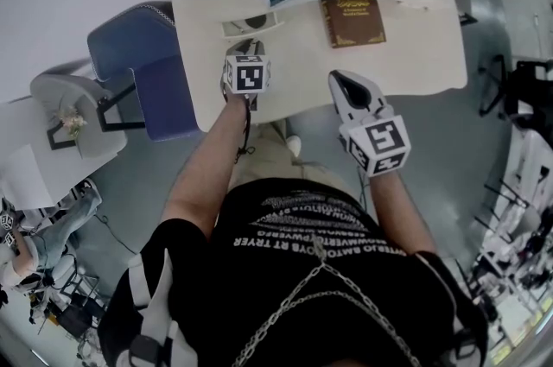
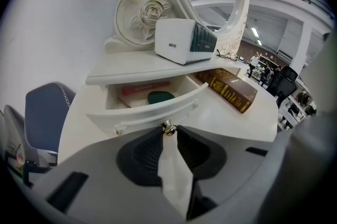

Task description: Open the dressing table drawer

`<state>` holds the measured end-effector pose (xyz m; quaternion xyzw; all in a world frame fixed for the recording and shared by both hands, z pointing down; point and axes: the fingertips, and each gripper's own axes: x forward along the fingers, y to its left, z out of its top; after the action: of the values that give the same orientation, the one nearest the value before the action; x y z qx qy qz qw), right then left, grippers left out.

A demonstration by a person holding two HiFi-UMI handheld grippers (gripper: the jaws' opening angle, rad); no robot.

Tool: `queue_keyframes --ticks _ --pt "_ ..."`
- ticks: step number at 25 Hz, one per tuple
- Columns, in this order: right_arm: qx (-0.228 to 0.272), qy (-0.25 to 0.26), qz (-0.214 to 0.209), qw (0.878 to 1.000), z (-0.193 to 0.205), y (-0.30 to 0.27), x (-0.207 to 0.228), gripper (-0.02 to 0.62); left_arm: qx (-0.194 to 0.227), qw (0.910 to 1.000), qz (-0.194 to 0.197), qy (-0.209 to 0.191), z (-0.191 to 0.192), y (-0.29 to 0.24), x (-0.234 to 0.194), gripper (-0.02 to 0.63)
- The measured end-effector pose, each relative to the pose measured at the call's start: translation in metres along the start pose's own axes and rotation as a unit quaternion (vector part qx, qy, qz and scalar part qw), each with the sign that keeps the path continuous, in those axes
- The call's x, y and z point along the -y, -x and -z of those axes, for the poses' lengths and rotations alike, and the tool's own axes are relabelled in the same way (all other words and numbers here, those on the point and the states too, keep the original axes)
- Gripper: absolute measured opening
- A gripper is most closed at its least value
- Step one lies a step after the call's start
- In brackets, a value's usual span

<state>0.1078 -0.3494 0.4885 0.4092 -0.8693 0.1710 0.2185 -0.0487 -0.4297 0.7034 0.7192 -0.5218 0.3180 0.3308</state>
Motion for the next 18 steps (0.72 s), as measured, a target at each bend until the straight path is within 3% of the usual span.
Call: queue_keyframes --ticks 10,13,18 --pt "0.007 -0.005 0.004 1.0 0.003 0.018 -0.005 0.003 0.012 0.9999 -0.006 -0.009 0.007 0.006 0.003 0.087" --pt "0.013 -0.005 0.007 1.0 0.0 0.026 -0.007 0.003 0.019 0.9996 0.002 -0.022 0.009 0.013 0.009 0.118" --pt "0.027 0.002 0.009 1.0 0.001 0.038 -0.014 0.003 0.056 0.9983 -0.002 -0.017 0.009 0.047 0.009 0.127"
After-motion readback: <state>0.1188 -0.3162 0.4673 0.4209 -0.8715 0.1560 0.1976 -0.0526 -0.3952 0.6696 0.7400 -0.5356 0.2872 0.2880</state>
